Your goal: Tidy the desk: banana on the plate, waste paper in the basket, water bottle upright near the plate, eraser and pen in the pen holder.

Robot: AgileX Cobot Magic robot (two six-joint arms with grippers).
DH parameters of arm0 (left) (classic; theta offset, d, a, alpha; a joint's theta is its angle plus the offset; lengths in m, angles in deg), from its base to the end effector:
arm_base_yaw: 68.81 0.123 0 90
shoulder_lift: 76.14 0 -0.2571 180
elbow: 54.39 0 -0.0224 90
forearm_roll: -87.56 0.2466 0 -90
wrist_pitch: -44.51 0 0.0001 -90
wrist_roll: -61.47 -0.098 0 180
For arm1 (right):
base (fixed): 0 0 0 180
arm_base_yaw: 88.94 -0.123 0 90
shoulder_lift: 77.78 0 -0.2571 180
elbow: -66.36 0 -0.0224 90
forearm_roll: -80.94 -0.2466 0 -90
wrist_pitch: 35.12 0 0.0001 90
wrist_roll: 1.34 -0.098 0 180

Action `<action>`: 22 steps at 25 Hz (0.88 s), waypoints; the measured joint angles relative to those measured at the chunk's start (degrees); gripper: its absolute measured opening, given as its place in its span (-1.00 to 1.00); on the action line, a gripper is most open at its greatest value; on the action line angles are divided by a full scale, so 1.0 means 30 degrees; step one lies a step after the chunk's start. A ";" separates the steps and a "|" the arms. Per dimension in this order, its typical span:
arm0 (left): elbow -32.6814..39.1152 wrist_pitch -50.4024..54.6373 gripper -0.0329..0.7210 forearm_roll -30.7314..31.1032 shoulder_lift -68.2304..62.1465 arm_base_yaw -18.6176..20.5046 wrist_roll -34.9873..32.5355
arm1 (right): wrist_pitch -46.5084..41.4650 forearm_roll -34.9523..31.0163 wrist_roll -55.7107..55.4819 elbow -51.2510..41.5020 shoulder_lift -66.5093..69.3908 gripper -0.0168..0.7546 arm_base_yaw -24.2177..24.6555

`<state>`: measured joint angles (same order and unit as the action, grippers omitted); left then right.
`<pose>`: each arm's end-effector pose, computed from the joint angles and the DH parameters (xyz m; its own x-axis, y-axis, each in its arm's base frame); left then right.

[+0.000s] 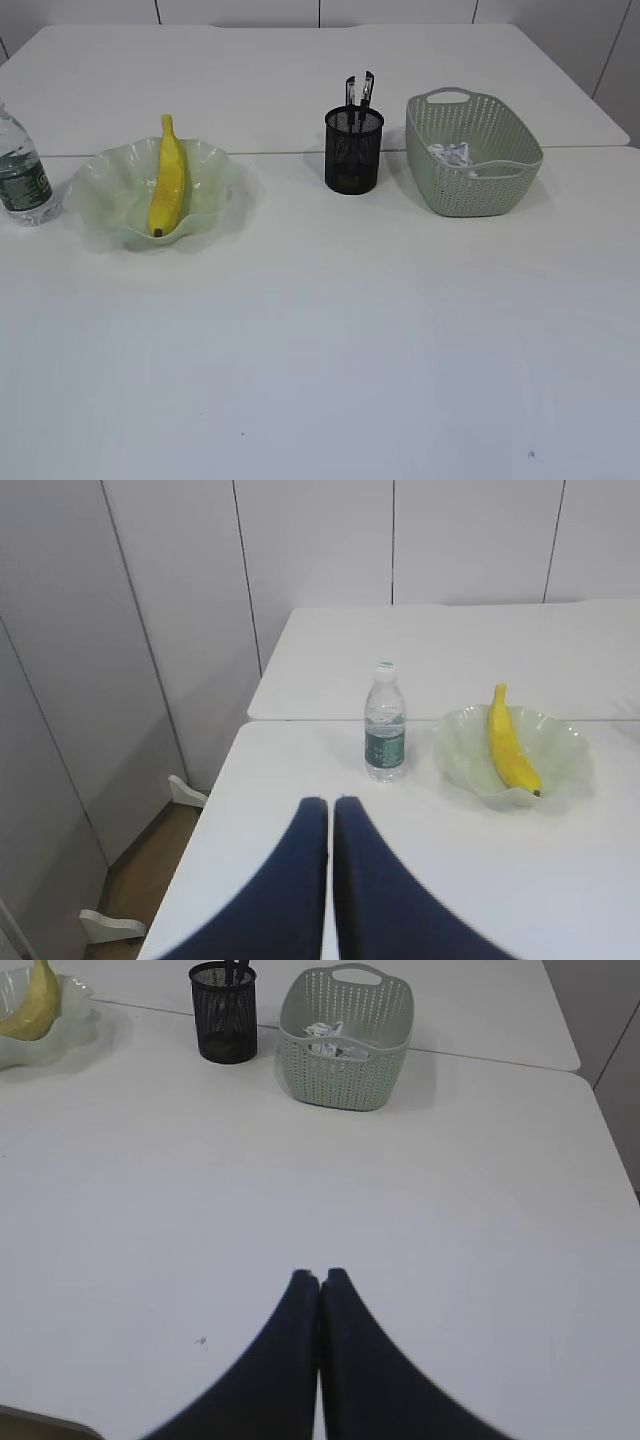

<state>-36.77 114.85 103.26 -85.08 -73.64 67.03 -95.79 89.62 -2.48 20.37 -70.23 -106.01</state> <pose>-0.0672 0.0307 0.3832 -0.1071 0.0064 -0.9942 -0.1713 0.9849 0.0248 0.0219 -0.0068 0.2818 -0.3775 -0.1727 -0.9098 -0.1970 0.9750 -0.1033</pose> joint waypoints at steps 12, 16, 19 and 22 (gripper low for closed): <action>0.3512 -0.1329 -0.96 -0.1329 0.0000 0.0000 -0.0558 | -0.1555 -0.0042 0.0000 -0.0447 0.0000 -0.98 0.0000; 0.5119 -0.2683 -0.96 -0.2432 0.0000 0.0000 -0.0607 | -0.1555 -0.0042 0.0000 -0.0474 0.0000 -0.98 0.0000; 0.6477 -0.3209 -0.96 -0.3467 0.0000 0.0000 -0.0607 | -0.1555 -0.0042 0.0000 -0.0474 0.0000 -0.98 0.0000; 0.7757 -0.3534 -0.96 -0.4002 0.0000 0.0000 -0.0607 | -0.1555 -0.0042 0.0000 -0.0474 0.0000 -0.98 0.0000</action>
<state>-13.50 104.25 91.26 -85.08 -73.64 65.21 -100.45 89.49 -2.48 18.95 -70.23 -106.01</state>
